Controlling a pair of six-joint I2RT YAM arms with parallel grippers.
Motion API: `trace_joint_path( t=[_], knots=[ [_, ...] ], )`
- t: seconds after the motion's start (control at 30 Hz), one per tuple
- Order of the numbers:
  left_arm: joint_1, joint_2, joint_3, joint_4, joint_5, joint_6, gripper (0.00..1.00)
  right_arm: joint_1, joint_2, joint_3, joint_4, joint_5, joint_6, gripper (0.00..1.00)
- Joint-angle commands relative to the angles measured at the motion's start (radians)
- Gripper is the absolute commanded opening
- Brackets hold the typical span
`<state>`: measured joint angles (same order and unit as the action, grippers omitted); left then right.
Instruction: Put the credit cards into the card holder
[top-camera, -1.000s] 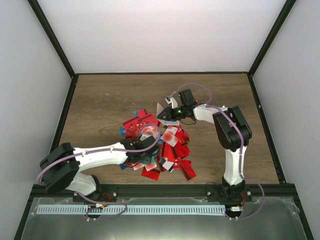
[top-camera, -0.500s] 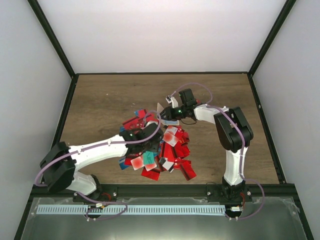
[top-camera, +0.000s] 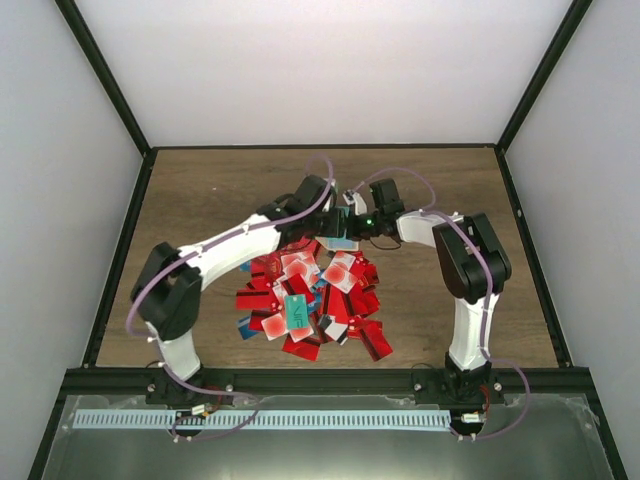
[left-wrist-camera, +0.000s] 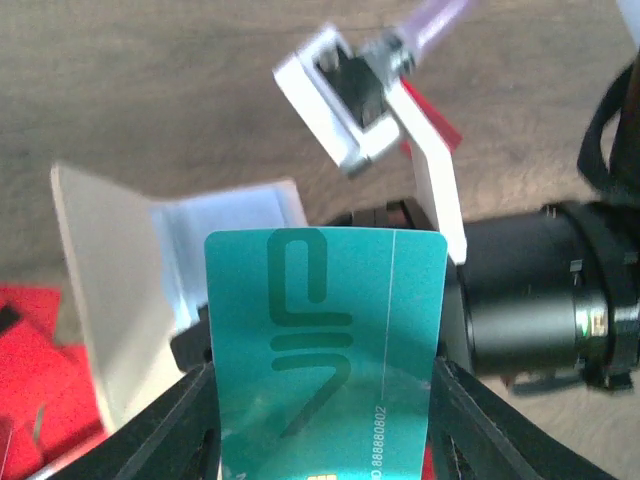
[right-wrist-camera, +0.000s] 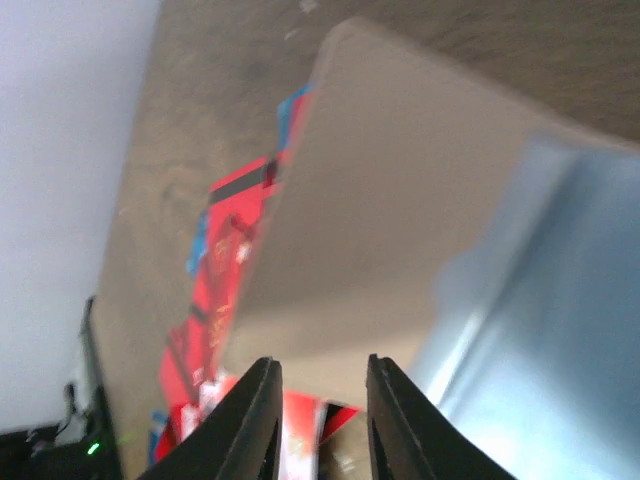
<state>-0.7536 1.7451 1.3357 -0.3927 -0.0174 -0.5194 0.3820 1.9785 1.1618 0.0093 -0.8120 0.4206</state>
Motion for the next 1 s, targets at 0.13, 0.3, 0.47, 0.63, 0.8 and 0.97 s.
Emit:
trace_joint_path(
  t=[0.13,0.3,0.47,0.63,0.8,0.97],
  knots=[
    [0.09,0.249,0.229,0.028,0.147,0.06,0.47,-0.022,-0.016,-0.023,0.052,-0.033,0.014,0.25],
    [0.12,0.275,0.235,0.03,0.147,0.081,0.48,-0.07,-0.064,-0.087,0.077,-0.024,0.028,0.25],
    [0.151,0.286,0.224,0.057,0.18,0.089,0.47,-0.104,-0.117,-0.153,0.114,-0.028,0.034,0.25],
    [0.163,0.305,0.224,0.073,0.207,0.087,0.47,-0.107,-0.16,-0.209,0.214,-0.095,0.048,0.27],
    [0.166,0.306,0.223,0.083,0.224,0.078,0.47,-0.107,-0.152,-0.201,0.268,-0.139,0.072,0.33],
    [0.169,0.302,0.221,0.09,0.241,0.073,0.47,-0.106,-0.118,-0.171,0.292,-0.153,0.092,0.35]
  ],
)
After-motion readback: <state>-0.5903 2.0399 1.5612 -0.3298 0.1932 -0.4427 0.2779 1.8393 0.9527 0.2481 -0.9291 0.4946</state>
